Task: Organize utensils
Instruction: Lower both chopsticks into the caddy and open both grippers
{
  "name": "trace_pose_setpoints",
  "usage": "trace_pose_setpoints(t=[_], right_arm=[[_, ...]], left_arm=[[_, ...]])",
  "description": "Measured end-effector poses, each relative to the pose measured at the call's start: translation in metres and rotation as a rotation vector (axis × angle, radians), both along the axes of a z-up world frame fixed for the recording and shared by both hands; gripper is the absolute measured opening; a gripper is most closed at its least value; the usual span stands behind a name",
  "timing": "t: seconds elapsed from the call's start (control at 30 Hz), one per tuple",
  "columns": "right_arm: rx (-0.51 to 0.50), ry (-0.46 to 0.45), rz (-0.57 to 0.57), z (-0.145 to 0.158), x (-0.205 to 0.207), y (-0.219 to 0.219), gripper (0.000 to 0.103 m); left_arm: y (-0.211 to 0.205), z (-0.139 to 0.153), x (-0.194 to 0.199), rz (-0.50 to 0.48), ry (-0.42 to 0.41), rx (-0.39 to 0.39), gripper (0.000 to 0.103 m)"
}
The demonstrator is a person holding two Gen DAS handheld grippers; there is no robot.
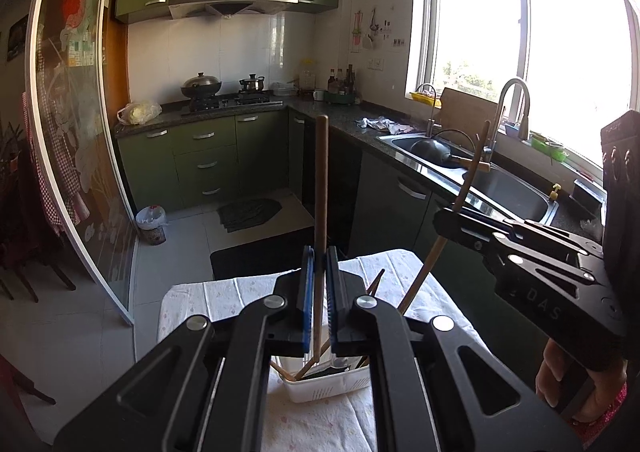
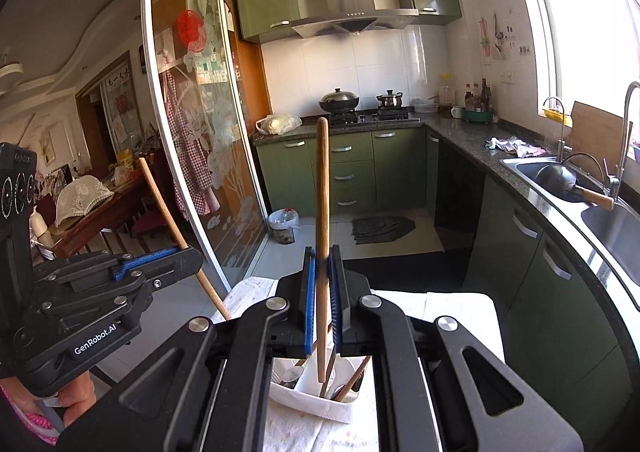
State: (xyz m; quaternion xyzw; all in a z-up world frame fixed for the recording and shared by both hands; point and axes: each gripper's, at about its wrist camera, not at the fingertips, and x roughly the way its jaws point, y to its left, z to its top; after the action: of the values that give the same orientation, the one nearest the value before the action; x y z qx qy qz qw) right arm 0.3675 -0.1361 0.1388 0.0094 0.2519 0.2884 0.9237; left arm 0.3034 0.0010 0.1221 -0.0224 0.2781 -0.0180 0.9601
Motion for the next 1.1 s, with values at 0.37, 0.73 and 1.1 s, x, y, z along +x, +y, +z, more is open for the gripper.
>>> trace_pose_setpoints(t=[0.37,0.73,1.1], right_arm=[[-0.042,0.106,0.004,-0.073,0.027,0.014,0.007],[-0.093,0.160,-0.007,-0.120,0.037,0.025,0.007],[-0.111,0.163,-0.023,-0.139,0.031,0.026,0.034]], left_arm=[[-0.007,-0.066,0.024,-0.016,0.103,0.043,0.006],[-0.008,-0.105,0.035,0.018,0.130,0.069,0.006],[-0.006,-0.123,0.037,0.036,0.142,0.074,0.024]])
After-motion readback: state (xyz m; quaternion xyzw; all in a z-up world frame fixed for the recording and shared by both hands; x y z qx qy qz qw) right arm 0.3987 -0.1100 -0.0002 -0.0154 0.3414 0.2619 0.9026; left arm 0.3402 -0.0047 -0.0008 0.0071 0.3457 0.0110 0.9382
